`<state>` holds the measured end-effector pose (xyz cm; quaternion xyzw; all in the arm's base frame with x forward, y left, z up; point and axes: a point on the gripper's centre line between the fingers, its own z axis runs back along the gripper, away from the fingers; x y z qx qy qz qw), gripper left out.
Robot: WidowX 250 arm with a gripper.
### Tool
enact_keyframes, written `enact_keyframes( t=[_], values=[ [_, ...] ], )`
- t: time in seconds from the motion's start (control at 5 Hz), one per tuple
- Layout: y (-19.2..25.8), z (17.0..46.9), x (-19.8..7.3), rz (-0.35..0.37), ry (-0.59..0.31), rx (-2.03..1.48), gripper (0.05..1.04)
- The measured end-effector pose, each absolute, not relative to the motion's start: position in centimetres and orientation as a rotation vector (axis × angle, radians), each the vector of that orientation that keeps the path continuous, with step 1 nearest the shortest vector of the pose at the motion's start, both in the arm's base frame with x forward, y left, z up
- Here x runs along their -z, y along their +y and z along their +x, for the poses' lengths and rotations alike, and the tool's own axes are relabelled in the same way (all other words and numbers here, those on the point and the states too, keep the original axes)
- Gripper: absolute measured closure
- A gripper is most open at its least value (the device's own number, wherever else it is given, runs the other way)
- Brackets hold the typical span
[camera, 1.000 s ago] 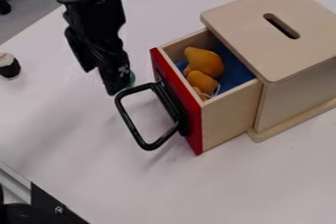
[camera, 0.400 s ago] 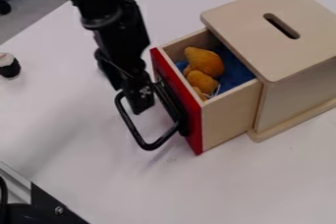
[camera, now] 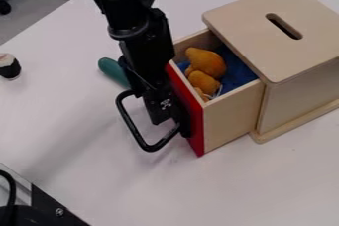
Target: Fitaovan mipetraka izay mikatona
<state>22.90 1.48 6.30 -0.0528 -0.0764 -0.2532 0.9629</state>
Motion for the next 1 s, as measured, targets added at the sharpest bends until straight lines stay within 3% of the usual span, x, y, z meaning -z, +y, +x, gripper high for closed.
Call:
enact_keyframes(
  t=[1.0],
  values=[
    [-1.2,26.9,-6.8,-0.112,-0.286,0.486,0.086]
  ],
)
